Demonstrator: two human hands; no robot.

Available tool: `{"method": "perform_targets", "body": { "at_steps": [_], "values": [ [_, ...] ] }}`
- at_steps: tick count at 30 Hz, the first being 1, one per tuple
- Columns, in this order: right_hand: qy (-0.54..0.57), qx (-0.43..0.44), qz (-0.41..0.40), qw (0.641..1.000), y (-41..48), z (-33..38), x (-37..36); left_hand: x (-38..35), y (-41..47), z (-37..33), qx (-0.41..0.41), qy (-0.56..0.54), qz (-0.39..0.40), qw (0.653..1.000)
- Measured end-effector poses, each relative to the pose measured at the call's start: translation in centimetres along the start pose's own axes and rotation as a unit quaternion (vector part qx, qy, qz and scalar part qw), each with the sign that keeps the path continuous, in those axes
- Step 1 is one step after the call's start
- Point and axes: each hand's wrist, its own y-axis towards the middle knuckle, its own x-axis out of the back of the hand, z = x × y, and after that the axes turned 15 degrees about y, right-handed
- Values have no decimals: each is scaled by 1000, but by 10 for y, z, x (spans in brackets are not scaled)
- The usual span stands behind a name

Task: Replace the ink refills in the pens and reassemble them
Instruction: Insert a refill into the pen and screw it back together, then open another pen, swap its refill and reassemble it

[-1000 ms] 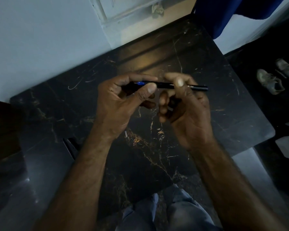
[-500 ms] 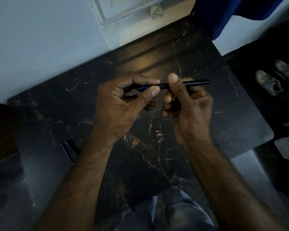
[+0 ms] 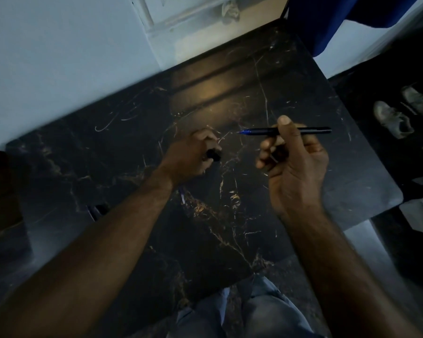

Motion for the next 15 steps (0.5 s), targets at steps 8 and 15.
{"method": "perform_targets", "body": {
  "at_steps": [8,15],
  "values": [
    [-2,26,13,1000,-2,4,3,6,-10,-25,192,-279,-79,938],
    [5,76,55,996,-10,15,-7,88,-41,-79,168,-777,-191,575]
  ]
}}
